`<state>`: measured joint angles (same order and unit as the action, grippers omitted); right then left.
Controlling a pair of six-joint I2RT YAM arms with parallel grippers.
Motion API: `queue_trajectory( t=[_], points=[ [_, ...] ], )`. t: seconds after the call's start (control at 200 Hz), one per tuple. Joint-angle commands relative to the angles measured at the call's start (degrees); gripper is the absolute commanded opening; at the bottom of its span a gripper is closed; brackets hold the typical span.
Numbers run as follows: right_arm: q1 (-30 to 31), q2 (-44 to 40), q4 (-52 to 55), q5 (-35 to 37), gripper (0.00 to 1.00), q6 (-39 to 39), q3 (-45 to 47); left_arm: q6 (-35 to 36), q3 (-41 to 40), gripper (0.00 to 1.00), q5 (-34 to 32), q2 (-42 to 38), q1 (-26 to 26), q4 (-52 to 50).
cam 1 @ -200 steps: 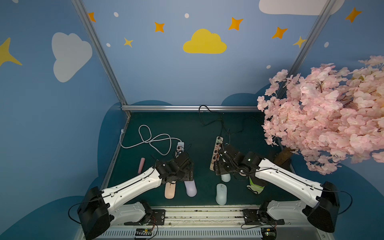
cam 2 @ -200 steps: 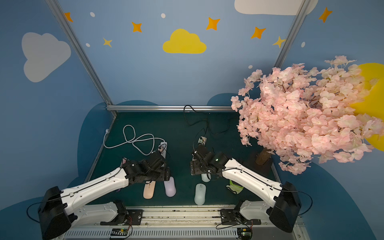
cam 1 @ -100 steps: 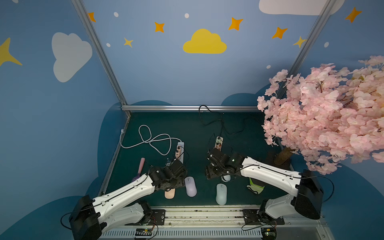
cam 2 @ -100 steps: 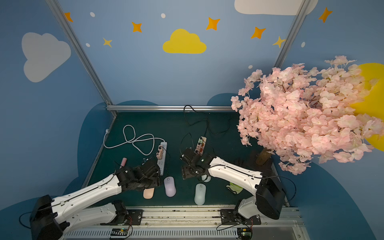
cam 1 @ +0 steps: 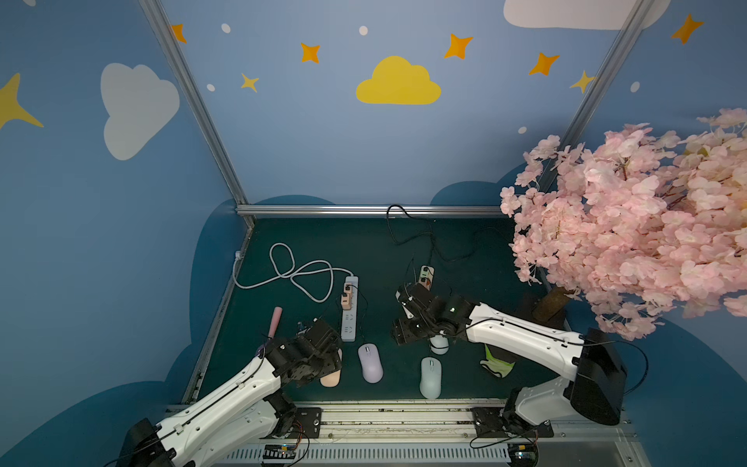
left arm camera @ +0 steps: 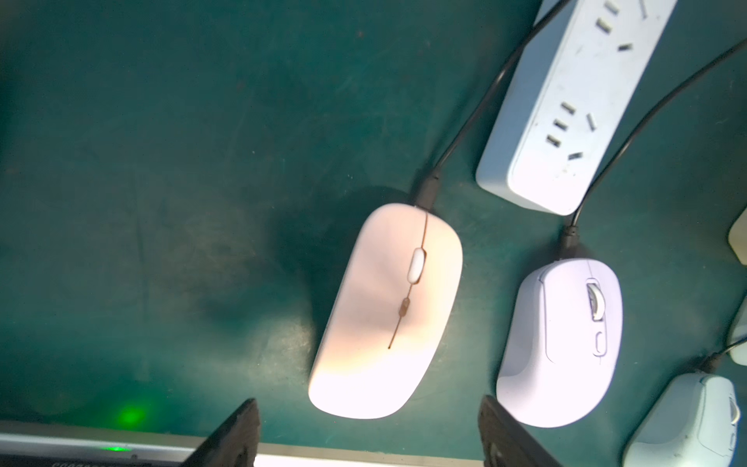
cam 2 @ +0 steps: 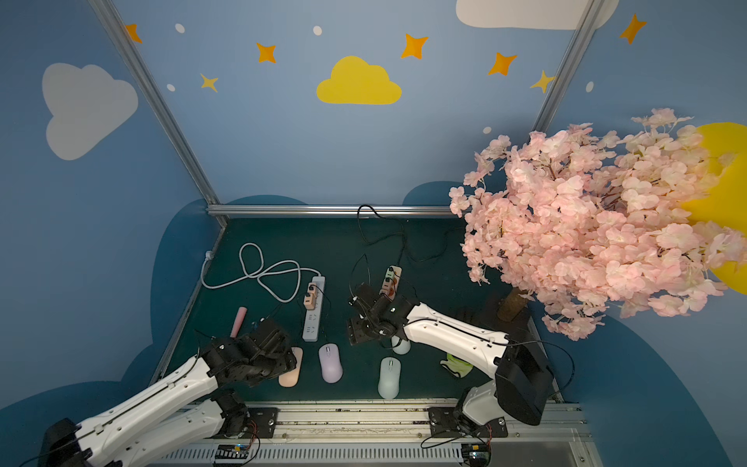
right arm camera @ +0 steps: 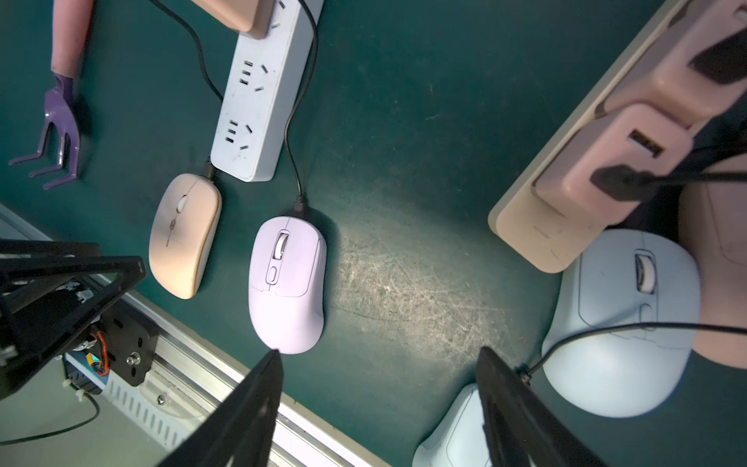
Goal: Unplug the wireless mouse
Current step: Pick up the mouse from the center of the board.
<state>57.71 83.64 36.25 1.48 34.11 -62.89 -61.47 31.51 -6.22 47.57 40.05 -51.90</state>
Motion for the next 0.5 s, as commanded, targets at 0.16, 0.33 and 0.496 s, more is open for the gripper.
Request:
queue_trajectory(
  t=[0.16,0.33,0.496],
  points=[
    [-1.1,-2.5,-1.2,0.3,0.74,-2.7,0.2,7.5,-1.0,0.82,7.3,4.8,-3.4,8.5],
    [-1.7,-2.8,-1.6,0.1,0.73,-2.7,0.8,11.0,1.9,0.78,4.7,10.7,-3.0,5.5],
    [-1.9,-3.1,-1.8,0.0,0.73,-2.8,1.4,12.3,2.7,0.78,5.0,16.0,-2.7,3.1]
  ],
)
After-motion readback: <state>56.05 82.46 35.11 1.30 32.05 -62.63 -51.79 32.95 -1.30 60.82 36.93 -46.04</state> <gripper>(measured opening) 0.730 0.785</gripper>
